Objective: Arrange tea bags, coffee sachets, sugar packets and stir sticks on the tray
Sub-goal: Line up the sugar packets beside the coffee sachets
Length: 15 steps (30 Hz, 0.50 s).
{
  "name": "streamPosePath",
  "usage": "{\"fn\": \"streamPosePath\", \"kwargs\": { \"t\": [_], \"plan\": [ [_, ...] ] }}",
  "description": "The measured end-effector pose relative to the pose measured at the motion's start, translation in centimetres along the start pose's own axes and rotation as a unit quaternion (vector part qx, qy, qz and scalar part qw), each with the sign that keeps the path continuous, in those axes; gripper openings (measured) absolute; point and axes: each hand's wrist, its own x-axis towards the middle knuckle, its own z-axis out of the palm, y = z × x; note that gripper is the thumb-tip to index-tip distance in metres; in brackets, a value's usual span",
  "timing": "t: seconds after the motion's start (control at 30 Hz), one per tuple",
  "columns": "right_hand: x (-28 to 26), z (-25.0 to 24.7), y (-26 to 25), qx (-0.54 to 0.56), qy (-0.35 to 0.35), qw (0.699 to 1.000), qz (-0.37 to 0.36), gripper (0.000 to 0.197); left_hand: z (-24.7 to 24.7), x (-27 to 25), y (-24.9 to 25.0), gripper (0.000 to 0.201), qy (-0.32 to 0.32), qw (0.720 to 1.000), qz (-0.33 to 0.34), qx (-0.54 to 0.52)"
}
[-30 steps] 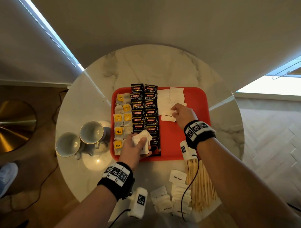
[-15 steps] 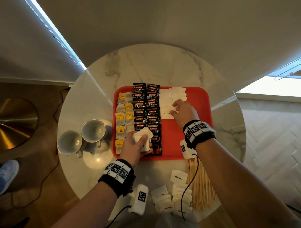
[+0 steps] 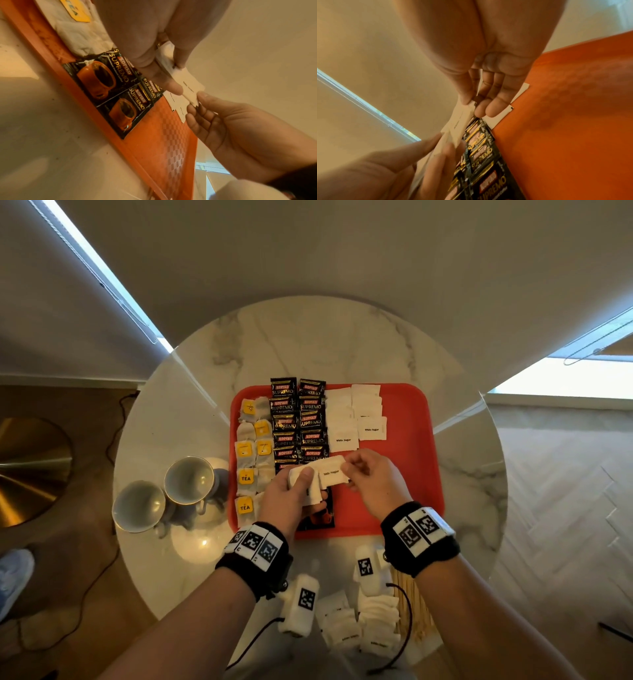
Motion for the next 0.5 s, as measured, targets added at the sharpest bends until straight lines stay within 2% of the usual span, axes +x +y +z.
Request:
{"fn": "streamPosePath", "kwargs": {
  "t": [0.33,0.5],
  "plan": [
    [4.7,-5.6,3.1,-0.034,0.119,0.988,0.093,0.008,-1.5,0.0,-0.7,0.019,0.028,1.0,-0.002,0.003],
    [7.1,-6.0,4.1,-0.061,0.118,0.984,0.122,0.006,-2.0,-0.1,-1.2,0.015,0.029,1.0,-0.005,0.007]
  ]
}}
